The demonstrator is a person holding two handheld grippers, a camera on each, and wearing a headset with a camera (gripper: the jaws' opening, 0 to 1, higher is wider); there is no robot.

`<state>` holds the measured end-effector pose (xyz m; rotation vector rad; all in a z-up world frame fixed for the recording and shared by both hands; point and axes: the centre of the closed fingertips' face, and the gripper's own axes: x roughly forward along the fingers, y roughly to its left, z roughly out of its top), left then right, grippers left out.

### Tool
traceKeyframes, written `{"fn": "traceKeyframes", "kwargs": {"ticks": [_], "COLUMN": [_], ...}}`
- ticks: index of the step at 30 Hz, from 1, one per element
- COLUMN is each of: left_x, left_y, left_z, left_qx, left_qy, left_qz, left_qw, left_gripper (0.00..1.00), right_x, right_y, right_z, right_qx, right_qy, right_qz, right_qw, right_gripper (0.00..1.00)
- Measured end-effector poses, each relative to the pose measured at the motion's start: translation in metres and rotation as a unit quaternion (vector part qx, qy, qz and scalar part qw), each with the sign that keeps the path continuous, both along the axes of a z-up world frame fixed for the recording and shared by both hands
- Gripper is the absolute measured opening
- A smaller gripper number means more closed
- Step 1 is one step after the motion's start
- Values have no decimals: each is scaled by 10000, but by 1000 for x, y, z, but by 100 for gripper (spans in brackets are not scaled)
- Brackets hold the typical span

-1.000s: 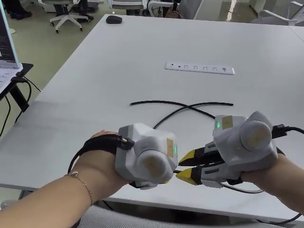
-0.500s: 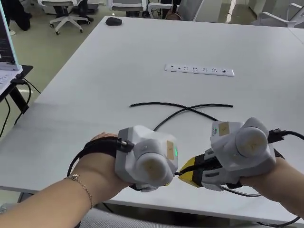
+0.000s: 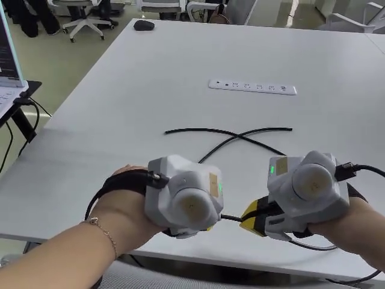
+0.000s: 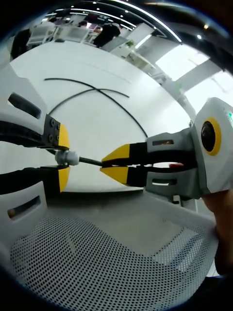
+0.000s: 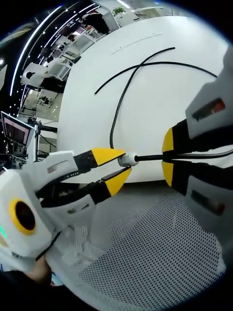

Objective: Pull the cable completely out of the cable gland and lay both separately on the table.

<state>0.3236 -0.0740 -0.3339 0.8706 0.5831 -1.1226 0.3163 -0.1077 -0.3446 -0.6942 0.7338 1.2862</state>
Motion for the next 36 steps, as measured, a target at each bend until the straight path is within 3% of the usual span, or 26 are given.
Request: {"fn": "traceKeyframes", "kwargs": {"ticks": [7,8,10,11,12,13,18,23,28,31,33,36], "left_x": [0,0,-6,-7,-7,-7,-9,-6,1,2,3,3], "left_y": [0,8,12,12,12,11,14,15,16,16,15,16], "left_z": [3,0,8,8,10,11,8,3,1,1,0,-2], "left_qx": [-70,174,110,72,37,21,121,121,134,99,127,166], "left_qy": [16,51,45,93,92,71,130,214,169,160,160,176], "left_qz": [44,71,117,164,166,180,214,225,228,243,231,218], "left_qw": [10000,9998,9999,9998,9998,9998,9996,9994,9995,9995,9995,9995], "left_gripper": [13,4,3,3,3,3,3,3,3,3,3,3], "right_x": [2,4,4,1,-3,-3,0,-3,-2,-1,-1,3], "right_y": [-3,-15,-26,-23,-16,-14,-25,-28,-35,-49,-63,-88], "right_z": [-1,-7,-15,-14,-8,-6,-15,-19,-26,-35,-44,-53], "right_qx": [10,-349,-653,-528,-193,-105,-505,-607,-857,-1287,-1656,-2299], "right_qy": [68,-31,-53,22,211,240,167,226,225,232,274,231], "right_qz": [-119,-101,-76,-53,-118,-185,-141,-104,-98,-169,-235,-347], "right_qw": [9999,9993,9978,9986,9995,9995,9985,9978,9960,9913,9855,9723], "right_gripper": [3,3,3,3,3,3,3,3,3,3,3,3]}}
